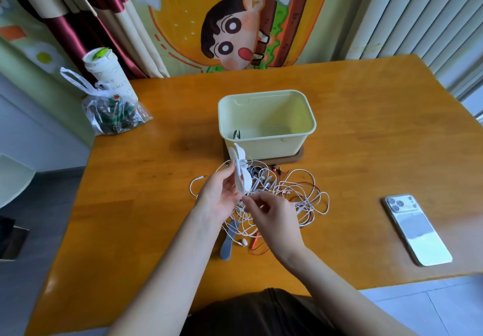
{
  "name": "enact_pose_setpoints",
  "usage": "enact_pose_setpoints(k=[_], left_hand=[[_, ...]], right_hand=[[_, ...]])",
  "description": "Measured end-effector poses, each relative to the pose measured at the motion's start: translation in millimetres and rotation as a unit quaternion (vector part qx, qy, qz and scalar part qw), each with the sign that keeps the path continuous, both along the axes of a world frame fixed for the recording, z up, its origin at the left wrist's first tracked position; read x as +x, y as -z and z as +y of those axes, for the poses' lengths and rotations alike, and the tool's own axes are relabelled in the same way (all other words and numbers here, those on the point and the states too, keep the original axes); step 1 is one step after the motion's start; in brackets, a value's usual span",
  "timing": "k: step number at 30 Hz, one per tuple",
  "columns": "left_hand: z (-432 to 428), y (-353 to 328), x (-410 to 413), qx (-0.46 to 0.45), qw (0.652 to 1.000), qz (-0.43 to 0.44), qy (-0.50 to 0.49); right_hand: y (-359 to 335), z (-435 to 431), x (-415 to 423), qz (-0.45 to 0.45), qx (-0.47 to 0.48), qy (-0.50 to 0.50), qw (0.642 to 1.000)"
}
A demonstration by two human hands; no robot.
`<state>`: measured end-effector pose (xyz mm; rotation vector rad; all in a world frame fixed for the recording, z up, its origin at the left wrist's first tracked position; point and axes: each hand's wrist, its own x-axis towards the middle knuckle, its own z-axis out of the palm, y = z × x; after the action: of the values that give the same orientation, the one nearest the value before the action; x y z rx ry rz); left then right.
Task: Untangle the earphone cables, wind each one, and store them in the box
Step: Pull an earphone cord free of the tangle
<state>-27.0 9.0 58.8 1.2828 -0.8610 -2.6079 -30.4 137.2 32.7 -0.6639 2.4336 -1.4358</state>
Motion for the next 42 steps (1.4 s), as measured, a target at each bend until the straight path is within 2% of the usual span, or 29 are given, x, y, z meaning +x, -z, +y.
enact_pose_setpoints(k=[3, 6, 8, 11, 13, 14, 16, 19, 23, 32, 37, 42], left_hand=[[-2, -8, 2, 0.009, 0.999, 0.028, 0.012], [-3, -14, 8, -0.026, 0.990, 0.061, 0.128], [-4, -14, 12, -0.079, 0.970, 0.073, 0.219], [-6, -15, 15, -0.238, 0.918, 0.033, 0.317], [-9, -13, 17, -0.358, 0.852, -0.021, 0.382], [-11, -9, 17, -0.399, 0.822, -0.037, 0.405], [-12, 0, 18, -0.434, 0.797, -0.057, 0.416], [-10, 7, 18, -0.455, 0.798, -0.079, 0.387], [-8, 14, 21, -0.441, 0.832, -0.086, 0.326], [-4, 17, 24, -0.408, 0.860, -0.052, 0.302], [-3, 10, 24, -0.392, 0.880, -0.042, 0.266], [-6, 7, 22, -0.417, 0.870, -0.054, 0.258]], right_hand=[[4, 8, -3, -0.054, -0.006, -0.003, 0.999], [2, 14, -21, -0.051, -0.006, 0.013, 0.999], [3, 17, -37, -0.031, 0.021, 0.008, 0.999], [3, 23, -59, 0.008, 0.076, -0.042, 0.996], [-2, 26, -72, 0.034, 0.108, -0.071, 0.991], [-6, 26, -77, 0.042, 0.120, -0.087, 0.988], [-13, 24, -84, 0.044, 0.136, -0.116, 0.983], [-18, 22, -88, 0.045, 0.146, -0.122, 0.981], [-18, 19, -90, 0.055, 0.149, -0.098, 0.983], [-22, 16, -90, 0.046, 0.138, -0.060, 0.987], [-25, 15, -89, 0.074, 0.129, -0.038, 0.988], [-32, 8, -82, 0.095, 0.121, -0.056, 0.987]])
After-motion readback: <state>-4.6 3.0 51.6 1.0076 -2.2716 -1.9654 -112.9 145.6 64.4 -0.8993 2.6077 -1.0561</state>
